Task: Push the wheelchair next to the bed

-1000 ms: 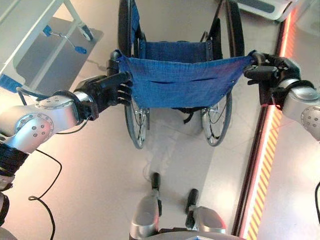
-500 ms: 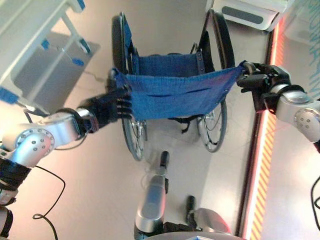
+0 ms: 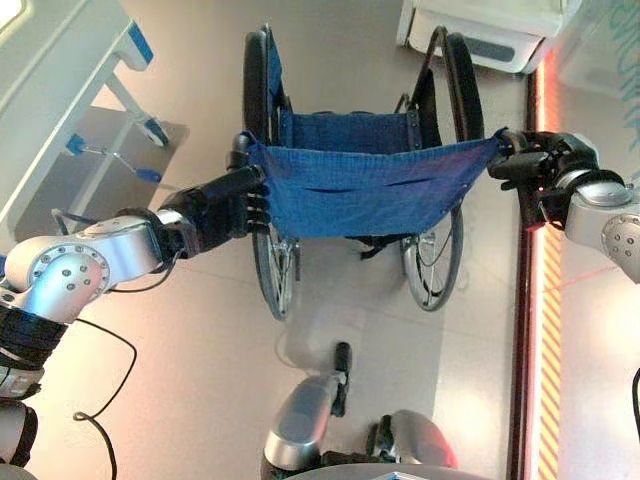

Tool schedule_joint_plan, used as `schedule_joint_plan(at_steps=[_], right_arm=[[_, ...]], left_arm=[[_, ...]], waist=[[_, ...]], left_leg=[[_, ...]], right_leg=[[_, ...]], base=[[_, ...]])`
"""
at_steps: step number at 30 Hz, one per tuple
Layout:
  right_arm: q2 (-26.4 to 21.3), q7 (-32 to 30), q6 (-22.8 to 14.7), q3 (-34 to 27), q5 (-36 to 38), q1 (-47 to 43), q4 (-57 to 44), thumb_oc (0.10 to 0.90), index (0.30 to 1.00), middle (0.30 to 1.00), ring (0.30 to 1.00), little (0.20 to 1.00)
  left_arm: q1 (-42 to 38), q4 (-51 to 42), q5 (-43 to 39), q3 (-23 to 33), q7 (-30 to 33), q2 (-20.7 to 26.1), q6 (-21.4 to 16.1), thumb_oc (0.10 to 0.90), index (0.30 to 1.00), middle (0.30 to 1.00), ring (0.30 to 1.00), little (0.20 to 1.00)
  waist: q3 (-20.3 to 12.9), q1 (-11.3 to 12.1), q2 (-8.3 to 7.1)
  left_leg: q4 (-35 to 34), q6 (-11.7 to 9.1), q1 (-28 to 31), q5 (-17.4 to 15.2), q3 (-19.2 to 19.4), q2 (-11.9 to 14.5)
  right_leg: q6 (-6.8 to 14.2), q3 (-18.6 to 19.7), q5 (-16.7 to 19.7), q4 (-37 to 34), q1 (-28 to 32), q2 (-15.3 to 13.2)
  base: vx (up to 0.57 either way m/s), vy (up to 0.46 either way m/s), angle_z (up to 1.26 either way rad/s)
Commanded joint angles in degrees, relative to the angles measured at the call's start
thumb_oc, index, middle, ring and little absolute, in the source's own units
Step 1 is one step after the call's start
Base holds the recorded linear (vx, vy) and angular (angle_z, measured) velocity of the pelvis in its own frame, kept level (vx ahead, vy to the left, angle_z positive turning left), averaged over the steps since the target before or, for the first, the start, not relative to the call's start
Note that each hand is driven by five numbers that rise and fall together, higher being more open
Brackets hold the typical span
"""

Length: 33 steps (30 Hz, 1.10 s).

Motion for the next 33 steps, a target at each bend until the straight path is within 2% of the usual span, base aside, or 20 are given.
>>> schedule_joint_plan(at_steps=[1, 2, 3, 5, 9, 13, 15, 16, 17, 18, 20, 21, 23, 24, 25, 26, 27, 29, 30, 33], right_arm=[[1.5, 7.4, -7.7, 2.9, 1.2, -7.1, -0.9, 0.4, 0.3, 0.3, 0.3, 0.3], [1.4, 7.7, -8.1, 3.2, 1.0, -7.5, -0.4, 0.4, 0.3, 0.3, 0.3, 0.3], [1.3, 7.6, -9.0, 4.1, 1.0, -9.7, 0.5, 0.4, 0.3, 0.3, 0.3, 0.3], [1.2, 7.2, -8.7, 3.8, 0.6, -11.4, 0.1, 0.4, 0.3, 0.3, 0.3, 0.3], [1.1, 6.6, -5.8, 1.8, 0.5, -10.7, -2.1, 0.4, 0.3, 0.3, 0.3, 0.3], [0.1, 7.5, -3.2, 2.3, 0.2, -12.2, -2.4, 0.4, 0.3, 0.3, 0.3, 0.3], [-1.6, 7.2, -2.1, 3.8, 1.3, -13.1, -3.6, 0.4, 0.3, 0.3, 0.3, 0.3], [-2.0, 6.9, -2.2, 5.2, 1.7, -13.7, -4.2, 0.4, 0.3, 0.3, 0.3, 0.3], [-2.2, 6.9, -2.3, 5.7, 1.9, -14.0, -4.4, 0.4, 0.3, 0.3, 0.3, 0.3], [-2.5, 6.9, -2.8, 7.4, 2.6, -14.8, -4.6, 0.4, 0.3, 0.3, 0.3, 0.3], [-2.6, 6.8, -3.2, 8.5, 3.1, -15.5, -4.6, 0.4, 0.3, 0.3, 0.3, 0.3], [-2.4, 5.6, -3.4, 9.2, 4.5, -15.8, -4.8, 0.4, 0.3, 0.3, 0.3, 0.3], [-1.2, 4.8, -2.9, 8.7, 4.1, -14.9, -5.3, 0.4, 0.3, 0.3, 0.3, 0.3], [-0.5, 4.5, -2.7, 8.3, 3.7, -14.2, -5.8, 0.4, 0.3, 0.3, 0.3, 0.3], [-0.4, 4.4, -2.7, 8.3, 3.7, -14.1, -5.9, 0.4, 0.3, 0.3, 0.3, 0.3], [0.6, 3.9, -2.9, 7.8, 2.8, -13.0, -6.4, 0.4, 0.3, 0.3, 0.3, 0.3], [0.8, 4.0, -3.0, 7.6, 2.4, -12.6, -6.4, 0.4, 0.3, 0.3, 0.3, 0.3], [1.8, 5.1, -4.0, 7.2, 0.7, -10.9, -5.5, 0.4, 0.3, 0.3, 0.3, 0.3], [2.8, 5.9, -5.0, 6.8, -0.9, -9.1, -4.5, 0.4, 0.3, 0.3, 0.3, 0.3], [4.7, 7.2, -6.7, 5.4, -3.1, -5.9, -2.6, 0.4, 0.3, 0.3, 0.3, 0.3]], left_arm=[[-7.6, 3.0, 1.9, 8.2, 0.6, -0.3, -14.3, 0.4, 0.3, 0.3, 0.3, 0.3], [-8.2, 3.1, 2.2, 7.8, 0.6, -0.4, -14.6, 0.4, 0.3, 0.3, 0.3, 0.3], [-10.7, 3.3, 2.4, 6.0, 1.3, -0.6, -15.5, 0.4, 0.3, 0.3, 0.3, 0.3], [-13.8, 4.1, 2.3, 4.4, 1.9, 0.0, -15.9, 0.4, 0.3, 0.3, 0.3, 0.3], [-15.0, 4.8, 0.9, 3.9, 1.7, 0.8, -15.0, 0.4, 0.3, 0.3, 0.3, 0.3], [-13.1, 5.4, -1.5, 4.9, -0.2, 0.3, -14.3, 0.4, 0.3, 0.3, 0.3, 0.3], [-8.8, 2.9, -1.4, 6.1, -1.1, -0.3, -16.1, 0.4, 0.3, 0.3, 0.3, 0.3], [-6.9, 1.5, -1.1, 6.8, -0.6, -0.6, -16.9, 0.4, 0.3, 0.3, 0.3, 0.3], [-6.2, 1.0, -0.9, 7.2, -0.5, -0.7, -17.2, 0.4, 0.3, 0.3, 0.3, 0.3], [-4.1, -0.3, -0.7, 8.2, -0.5, -0.9, -17.7, 0.4, 0.3, 0.3, 0.3, 0.3], [-2.9, -1.0, -0.5, 9.1, -0.5, -1.0, -17.4, 0.4, 0.3, 0.3, 0.3, 0.3], [-1.7, -1.5, 0.5, 10.2, -0.8, -1.4, -16.6, 0.4, 0.3, 0.3, 0.3, 0.3], [-0.3, -2.3, 1.2, 11.3, 0.0, -1.8, -15.9, 0.4, 0.3, 0.3, 0.3, 0.3], [0.5, -2.4, 1.5, 12.2, 0.1, -1.6, -15.7, 0.4, 0.3, 0.3, 0.3, 0.3], [0.7, -2.4, 1.5, 12.4, 0.2, -1.5, -15.7, 0.4, 0.3, 0.3, 0.3, 0.3], [2.1, -2.9, 1.1, 13.9, 0.9, -1.2, -15.6, 0.4, 0.3, 0.3, 0.3, 0.3], [2.6, -2.9, 1.3, 14.3, 1.0, -1.3, -15.7, 0.4, 0.3, 0.3, 0.3, 0.3], [4.9, -3.2, 1.6, 15.8, 1.5, -1.7, -16.2, 0.4, 0.3, 0.3, 0.3, 0.3], [7.4, -3.2, 2.1, 17.1, 1.2, -2.1, -16.9, 0.4, 0.3, 0.3, 0.3, 0.3], [10.5, -3.1, 3.0, 18.8, 0.0, -2.5, -17.5, 0.4, 0.3, 0.3, 0.3, 0.3]], waist=[[-6.5, -2.7, -0.06], [-6.2, -2.9, -0.07], [-5.1, -4.5, -0.26], [-3.7, -6.5, 0.14], [-3.4, -7.8, 0.0], [-4.7, -8.1, -1.06], [-6.4, -8.4, -2.03], [-6.6, -8.5, -2.17], [-6.8, -8.6, -2.61], [-7.0, -8.5, -3.37], [-7.0, -8.1, -3.78], [-6.3, -7.0, -3.79], [-6.0, -5.4, -4.4], [-6.2, -4.7, -4.08], [-6.1, -4.4, -4.06], [-6.3, -3.1, -2.6], [-6.2, -2.7, -2.26], [-6.1, -1.0, -0.56], [-6.1, 0.6, 0.83], [-6.6, 2.9, 1.63]], left_leg=[[10.3, -5.3, -5.1, -2.1, -6.2, -1.8], [10.3, -5.2, -4.9, -2.7, -6.3, -1.9], [10.1, -4.8, -2.5, -6.2, -7.3, -2.2], [9.3, -4.4, 2.2, -10.8, -8.7, -1.0], [10.4, -4.2, 7.0, -15.2, -10.0, 1.0], [15.6, -5.3, 8.4, -13.9, -9.6, 5.1], [21.7, -7.0, 8.7, -7.5, -10.8, 7.8], [28.8, -8.0, 7.8, -4.7, -11.3, 8.8], [31.0, -8.2, 7.3, -3.3, -11.5, 8.5], [38.9, -8.8, 5.1, -0.4, -12.5, 7.8], [43.4, -8.7, 2.9, 0.6, -13.3, 6.9], [46.7, -7.5, -1.1, -0.4, -14.4, 5.5], [42.5, -5.6, -4.4, -2.0, -14.5, 2.5], [35.8, -5.2, -4.3, -1.9, -13.7, 2.2], [34.3, -5.1, -4.0, -1.9, -13.4, 2.1], [20.9, -6.0, -4.7, 1.6, -11.1, 2.7], [18.3, -6.3, -5.0, 2.6, -10.5, 2.8], [8.2, -8.0, -7.1, 7.8, -8.4, 3.0], [-0.7, -9.0, -8.9, 11.6, -7.0, 3.5], [-8.0, -9.1, -9.6, 12.6, -6.1, 2.5]], right_leg=[[2.9, 0.8, 19.2, -21.5, 5.1, -0.7], [3.3, 1.0, 20.2, -22.4, 4.9, -1.2], [6.1, 3.0, 25.4, -24.9, 1.2, -4.8], [9.3, 4.2, 29.1, -26.5, -4.7, -8.5], [10.2, 3.9, 30.6, -24.7, -8.4, -9.8], [8.5, 1.3, 28.1, -20.1, -7.4, -8.2], [5.6, -0.1, 26.5, -17.8, -6.7, -5.6], [4.0, -1.1, 25.8, -18.0, -5.9, -4.4], [3.4, -1.2, 25.7, -18.1, -5.7, -4.4], [1.7, -1.5, 24.8, -18.2, -4.6, -3.4], [0.8, -1.5, 24.2, -18.0, -3.6, -2.8], [0.1, -0.8, 23.0, -17.6, -1.1, -1.1], [0.3, 0.7, 22.3, -17.7, 2.0, 0.2], [0.5, 1.3, 21.4, -17.7, 3.3, 1.3], [0.5, 1.5, 21.2, -17.7, 3.7, 1.5], [0.3, 2.3, 19.0, -18.2, 6.6, 4.3], [0.2, 2.5, 18.5, -18.4, 7.5, 4.9], [-0.4, 3.2, 17.0, -19.2, 10.4, 7.5], [-0.7, 4.2, 15.8, -20.0, 13.7, 9.3], [-0.5, 5.6, 12.4, -19.3, 18.4, 9.9]], base=[[0.14, -0.047, 0.42], [0.17, -0.135, 0.33], [0.22, -0.185, 0.12], [0.44, -0.301, 0.52], [0.56, -0.274, 0.53], [0.53, -0.272, 0.4], [0.5, -0.301, 0.33], [0.34, -0.254, 0.42], [0.39, -0.293, 0.48], [0.32, -0.223, 0.38], [0.37, -0.204, 0.03], [0.47, -0.176, -0.32], [0.59, -0.125, -0.02], [0.46, -0.049, 0.23], [0.57, 0.007, 0.23], [0.47, 0.021, 0.23], [0.65, 0.046, 0.19], [0.63, 0.054, -0.15], [0.7, 0.066, -0.45], [0.75, 0.107, -0.52]])
